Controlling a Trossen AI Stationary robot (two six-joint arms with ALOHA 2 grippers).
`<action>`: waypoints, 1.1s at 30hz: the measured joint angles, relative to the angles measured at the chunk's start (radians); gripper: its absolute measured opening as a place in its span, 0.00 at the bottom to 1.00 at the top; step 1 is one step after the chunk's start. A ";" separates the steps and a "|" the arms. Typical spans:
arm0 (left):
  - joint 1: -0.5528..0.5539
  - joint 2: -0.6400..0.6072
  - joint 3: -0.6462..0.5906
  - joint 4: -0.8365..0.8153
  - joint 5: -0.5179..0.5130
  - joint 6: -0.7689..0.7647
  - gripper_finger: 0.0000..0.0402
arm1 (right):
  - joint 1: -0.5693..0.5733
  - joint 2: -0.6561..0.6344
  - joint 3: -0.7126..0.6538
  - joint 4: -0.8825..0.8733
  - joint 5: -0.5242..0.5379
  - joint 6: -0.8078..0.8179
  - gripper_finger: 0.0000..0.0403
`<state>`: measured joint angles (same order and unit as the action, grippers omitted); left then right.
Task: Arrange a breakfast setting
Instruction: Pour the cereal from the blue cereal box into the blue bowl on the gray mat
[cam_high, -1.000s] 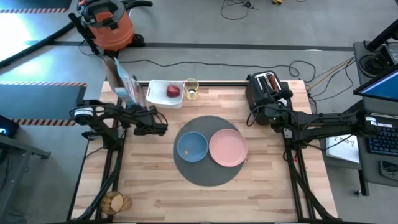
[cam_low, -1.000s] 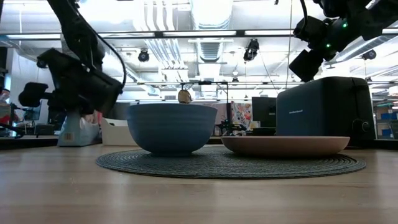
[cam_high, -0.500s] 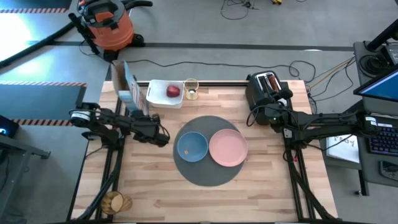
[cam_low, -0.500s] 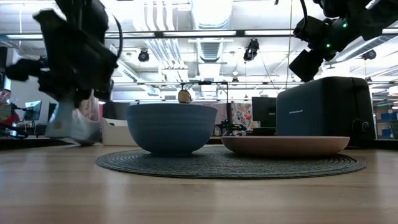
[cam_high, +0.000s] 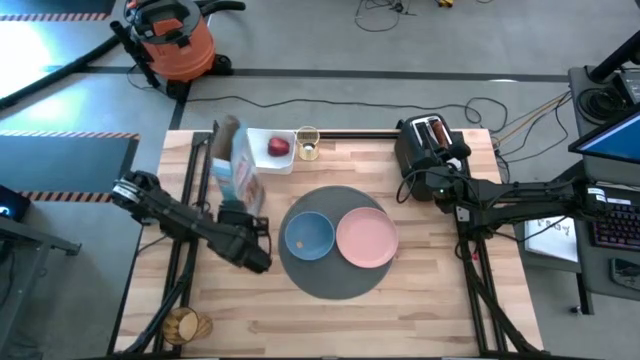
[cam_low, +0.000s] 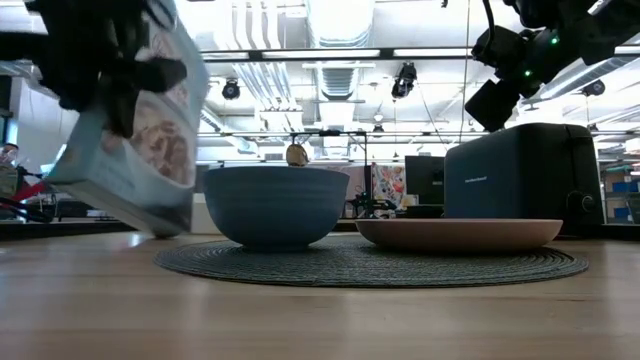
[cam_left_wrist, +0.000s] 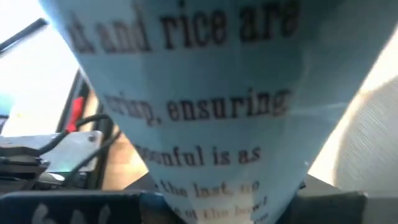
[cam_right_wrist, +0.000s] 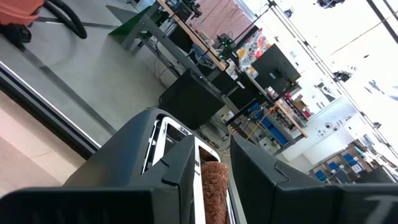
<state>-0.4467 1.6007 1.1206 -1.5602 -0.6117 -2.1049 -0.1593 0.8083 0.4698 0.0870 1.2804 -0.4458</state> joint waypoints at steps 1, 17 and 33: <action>-0.016 0.003 0.022 0.000 0.002 0.021 0.28 | 0.000 0.000 0.000 0.000 0.000 0.000 0.23; -0.054 0.001 0.239 -0.004 0.084 0.429 0.28 | 0.000 0.000 0.000 0.000 0.000 0.000 0.23; -0.047 -0.062 0.287 -0.010 0.224 0.550 0.28 | 0.000 0.000 0.000 0.000 0.000 0.000 0.23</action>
<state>-0.4942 1.5387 1.4080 -1.5707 -0.3876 -1.5547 -0.1593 0.8085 0.4697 0.0869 1.2804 -0.4458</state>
